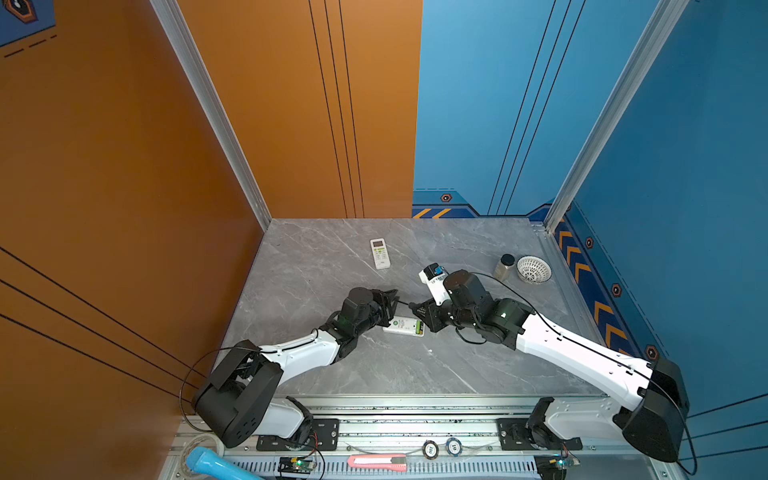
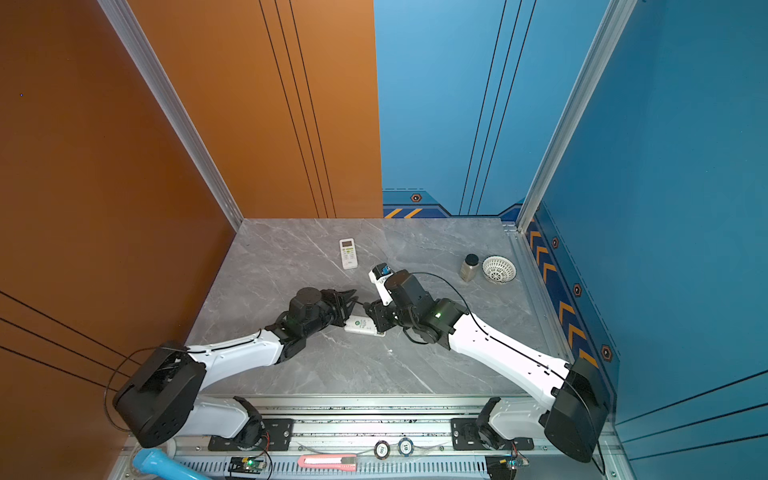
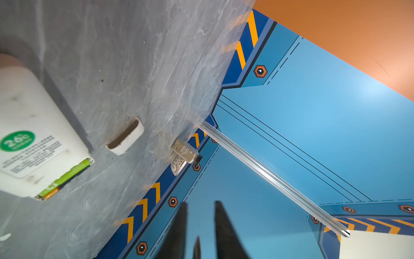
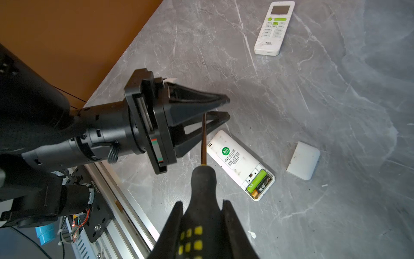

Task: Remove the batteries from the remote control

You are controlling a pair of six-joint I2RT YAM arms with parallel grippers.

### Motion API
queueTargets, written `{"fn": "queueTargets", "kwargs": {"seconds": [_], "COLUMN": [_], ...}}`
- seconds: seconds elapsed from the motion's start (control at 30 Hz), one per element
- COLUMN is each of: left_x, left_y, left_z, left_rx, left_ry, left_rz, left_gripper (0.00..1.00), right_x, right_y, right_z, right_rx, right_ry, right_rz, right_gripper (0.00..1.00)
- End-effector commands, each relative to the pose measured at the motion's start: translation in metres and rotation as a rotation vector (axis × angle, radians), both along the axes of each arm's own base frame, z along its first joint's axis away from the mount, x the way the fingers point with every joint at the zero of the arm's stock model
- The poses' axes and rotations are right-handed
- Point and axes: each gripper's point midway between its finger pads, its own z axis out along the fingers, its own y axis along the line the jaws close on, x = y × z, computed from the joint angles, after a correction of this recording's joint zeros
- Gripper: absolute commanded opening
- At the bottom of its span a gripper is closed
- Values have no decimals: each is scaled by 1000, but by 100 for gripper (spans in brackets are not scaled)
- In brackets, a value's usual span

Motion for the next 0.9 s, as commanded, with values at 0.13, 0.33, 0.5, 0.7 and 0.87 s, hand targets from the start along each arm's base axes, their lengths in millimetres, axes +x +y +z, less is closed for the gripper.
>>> {"fn": "queueTargets", "kwargs": {"seconds": [0.13,0.33,0.5,0.7,0.87], "left_x": [-8,-21,-24,-34,-53], "left_y": [86,155,132,86,57], "left_z": [41,95,74,24,-4], "left_rx": [295,796,1285,1600,1600], "left_ry": [-119,-271,-368,-699,-1058], "left_rz": [-161,-402,-866,-1303,-1536], "left_gripper": [98,98,98,99,94], "right_x": [-30,-58,-61,-55,-47], "right_y": [-86,-120,-121,-107,-113], "right_z": [24,24,30,31,28], "right_rx": [-79,-108,-155,-186,-195], "right_ry": [127,250,419,520,524], "right_rz": [-202,-293,-406,-460,-479], "right_gripper": [0,0,0,0,0]}}
